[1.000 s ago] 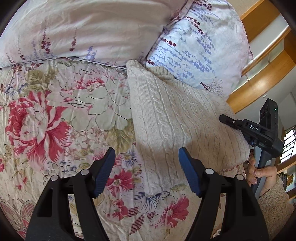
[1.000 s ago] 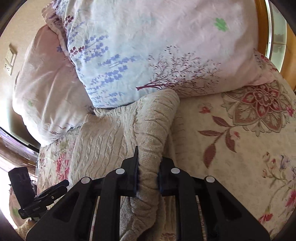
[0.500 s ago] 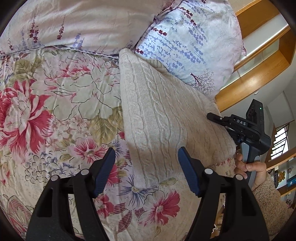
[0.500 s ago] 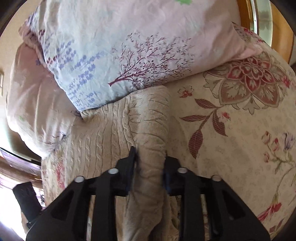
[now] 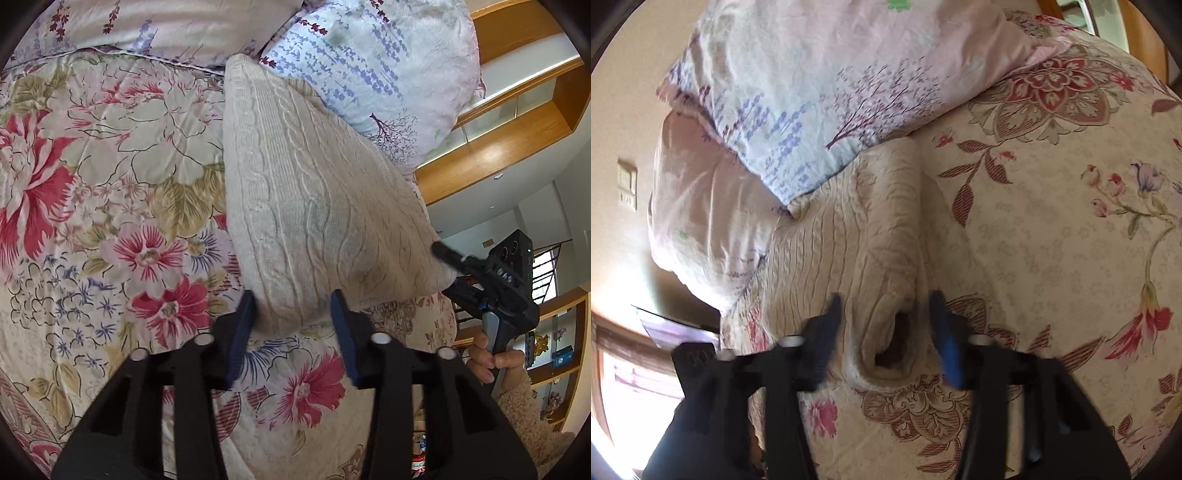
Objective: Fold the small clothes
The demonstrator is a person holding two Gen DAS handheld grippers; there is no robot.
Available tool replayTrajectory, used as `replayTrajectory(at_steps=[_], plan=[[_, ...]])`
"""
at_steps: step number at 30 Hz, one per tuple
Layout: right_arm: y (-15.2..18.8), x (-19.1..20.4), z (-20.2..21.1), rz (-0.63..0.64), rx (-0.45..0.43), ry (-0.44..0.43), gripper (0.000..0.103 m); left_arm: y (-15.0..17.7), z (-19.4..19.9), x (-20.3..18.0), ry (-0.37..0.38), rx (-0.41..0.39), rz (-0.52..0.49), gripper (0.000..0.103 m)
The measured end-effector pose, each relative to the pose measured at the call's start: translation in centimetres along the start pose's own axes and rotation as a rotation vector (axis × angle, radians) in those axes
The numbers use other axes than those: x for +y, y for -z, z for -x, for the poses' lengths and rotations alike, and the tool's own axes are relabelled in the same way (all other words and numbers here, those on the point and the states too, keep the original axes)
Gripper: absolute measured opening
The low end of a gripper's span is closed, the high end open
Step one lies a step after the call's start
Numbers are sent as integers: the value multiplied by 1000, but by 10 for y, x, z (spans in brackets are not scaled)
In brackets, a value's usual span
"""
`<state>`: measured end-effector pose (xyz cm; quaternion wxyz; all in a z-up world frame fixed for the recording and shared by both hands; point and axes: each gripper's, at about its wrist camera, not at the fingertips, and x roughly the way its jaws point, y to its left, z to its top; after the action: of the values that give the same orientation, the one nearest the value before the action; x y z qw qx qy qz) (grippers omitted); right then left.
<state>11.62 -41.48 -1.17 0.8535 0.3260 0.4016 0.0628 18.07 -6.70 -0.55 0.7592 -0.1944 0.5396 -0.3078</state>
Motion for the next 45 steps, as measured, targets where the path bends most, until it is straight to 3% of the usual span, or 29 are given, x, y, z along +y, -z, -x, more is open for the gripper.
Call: replayTrajectory(at_steps=[3,7,14,21,24,25,27,28,29,32,37,39,40,41,43,45], plan=[[-1,5,8,16,-46,-2,12,-3,-2,2,5,5,14,15],[-7,20,30,63,-126,-30,10,-2,7,-3,35,-4,-45,13],[13,-1,4,112,-33,151,10,2,15,7,30,25,-115,12],[16,-8,-2,147,-43,190,11,5,12,11,18,21,-124,13],[12,-8,1,122,-20,156,12,4,12,10,20,23,-125,17],[9,-8,3,111,-13,141,19,3,14,10,27,21,-122,19],[-2,-8,14,73,-32,112,43,1,21,9,44,8,-112,27],[-8,-9,21,53,-56,95,62,-1,25,8,57,-6,-106,33],[-16,-12,26,19,-83,68,71,-4,31,9,75,-28,-92,44],[-47,-24,23,-116,-111,-14,71,-19,44,14,109,-101,-29,55],[-85,-28,-18,-226,-51,-18,70,-51,35,17,18,-123,37,60],[-90,-24,-35,-219,-13,7,64,-62,28,16,3,-117,59,60],[-92,-20,-43,-210,5,-5,52,-65,25,15,-2,-113,63,60],[-92,-16,-47,-195,11,-19,28,-68,21,13,-13,-108,60,60],[-94,-2,-45,-121,-33,-5,14,-71,15,10,-30,-95,47,60],[-96,9,-38,-64,-87,17,10,-72,10,6,-36,-86,34,60]])
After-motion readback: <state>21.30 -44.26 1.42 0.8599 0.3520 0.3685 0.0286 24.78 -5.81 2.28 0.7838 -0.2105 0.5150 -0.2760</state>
